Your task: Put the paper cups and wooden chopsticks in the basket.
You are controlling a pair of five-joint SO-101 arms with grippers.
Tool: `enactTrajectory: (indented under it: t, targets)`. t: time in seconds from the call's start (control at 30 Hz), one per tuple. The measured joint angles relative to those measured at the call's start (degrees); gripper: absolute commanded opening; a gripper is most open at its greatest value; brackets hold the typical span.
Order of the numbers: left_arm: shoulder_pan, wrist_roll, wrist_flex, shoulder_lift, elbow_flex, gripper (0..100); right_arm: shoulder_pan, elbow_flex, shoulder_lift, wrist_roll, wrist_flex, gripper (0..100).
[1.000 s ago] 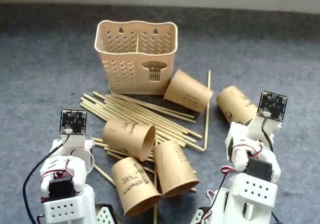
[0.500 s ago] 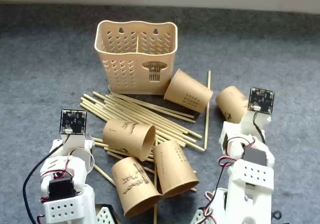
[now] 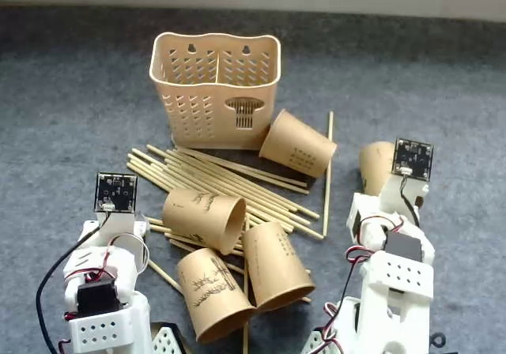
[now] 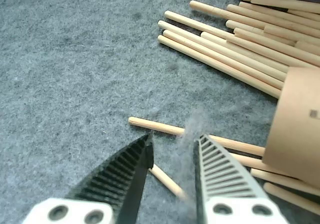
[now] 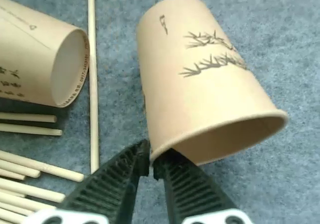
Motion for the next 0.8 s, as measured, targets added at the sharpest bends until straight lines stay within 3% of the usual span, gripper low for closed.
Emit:
enactTrajectory:
  t: [0.27, 0.43, 0.8]
  targets:
    - [0.0, 0.0, 0.0, 0.0, 0.0, 14, 2.2, 0.0, 0.0, 0.4, 0.0, 0.5]
    - [0.0, 0.0, 0.0, 0.0, 0.0, 14, 2.3, -0.1, 0.0, 9.1, 0.3, 0.5]
    - [0.0, 0.0, 0.0, 0.0, 0.0, 14, 2.3, -15.3, -6.4, 13.7, 20.0, 0.5]
